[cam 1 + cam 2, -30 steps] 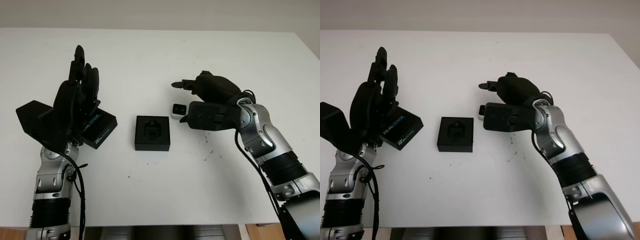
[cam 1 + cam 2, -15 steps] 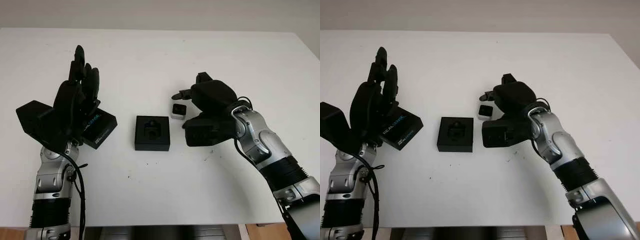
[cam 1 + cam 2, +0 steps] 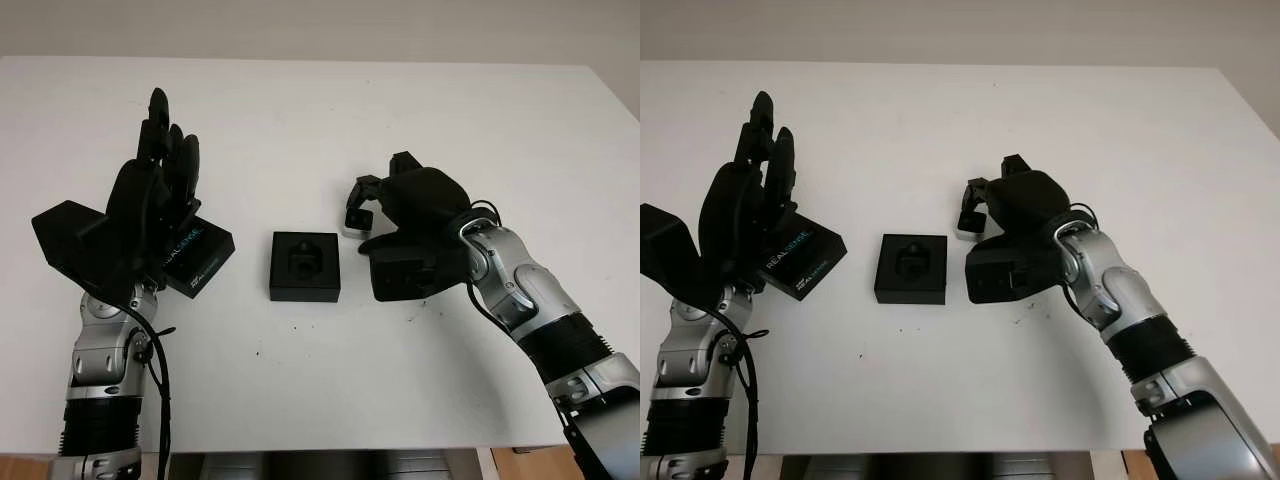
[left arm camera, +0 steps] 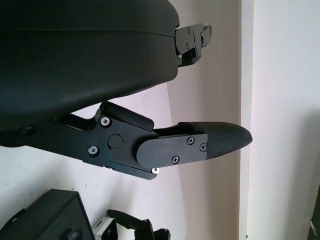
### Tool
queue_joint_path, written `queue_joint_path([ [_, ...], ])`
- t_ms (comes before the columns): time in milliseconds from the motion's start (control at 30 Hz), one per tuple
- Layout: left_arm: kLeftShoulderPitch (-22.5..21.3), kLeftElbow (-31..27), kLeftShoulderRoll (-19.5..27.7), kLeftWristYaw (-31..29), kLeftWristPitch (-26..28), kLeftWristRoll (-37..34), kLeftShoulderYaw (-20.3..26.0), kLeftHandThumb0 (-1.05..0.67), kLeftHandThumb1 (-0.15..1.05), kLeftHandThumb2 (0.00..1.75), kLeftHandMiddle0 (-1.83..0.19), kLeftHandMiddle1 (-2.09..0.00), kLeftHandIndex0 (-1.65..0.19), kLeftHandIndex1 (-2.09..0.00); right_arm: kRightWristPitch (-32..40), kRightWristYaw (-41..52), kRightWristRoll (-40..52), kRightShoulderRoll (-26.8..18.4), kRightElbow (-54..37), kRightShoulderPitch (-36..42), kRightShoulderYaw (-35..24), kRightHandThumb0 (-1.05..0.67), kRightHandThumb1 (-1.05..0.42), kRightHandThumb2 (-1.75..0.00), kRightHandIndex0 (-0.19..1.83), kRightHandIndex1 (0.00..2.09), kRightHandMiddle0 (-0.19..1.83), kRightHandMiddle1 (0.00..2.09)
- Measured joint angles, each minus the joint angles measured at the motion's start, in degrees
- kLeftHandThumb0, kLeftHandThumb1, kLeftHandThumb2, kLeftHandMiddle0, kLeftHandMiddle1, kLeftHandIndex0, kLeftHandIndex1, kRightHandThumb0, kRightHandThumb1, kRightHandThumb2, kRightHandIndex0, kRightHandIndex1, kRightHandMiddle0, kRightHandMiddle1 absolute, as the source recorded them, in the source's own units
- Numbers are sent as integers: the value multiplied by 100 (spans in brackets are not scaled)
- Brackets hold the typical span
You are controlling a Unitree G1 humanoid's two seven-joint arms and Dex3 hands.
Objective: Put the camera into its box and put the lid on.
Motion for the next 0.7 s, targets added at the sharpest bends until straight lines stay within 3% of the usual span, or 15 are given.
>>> queue_joint_path([
  [467, 0, -1, 0, 31, 28, 9, 0, -71, 105, 45, 19, 0, 19, 0, -128, -381, 80, 69, 229, 0, -12, -49, -96, -6, -4, 209, 34, 114],
  [700, 0, -1, 0, 15, 22, 8, 0, -71, 105, 46, 19, 0, 19, 0, -420, -1022, 35, 87, 508, 8, 10, -40, -101, -6, 17, 209, 37, 153],
])
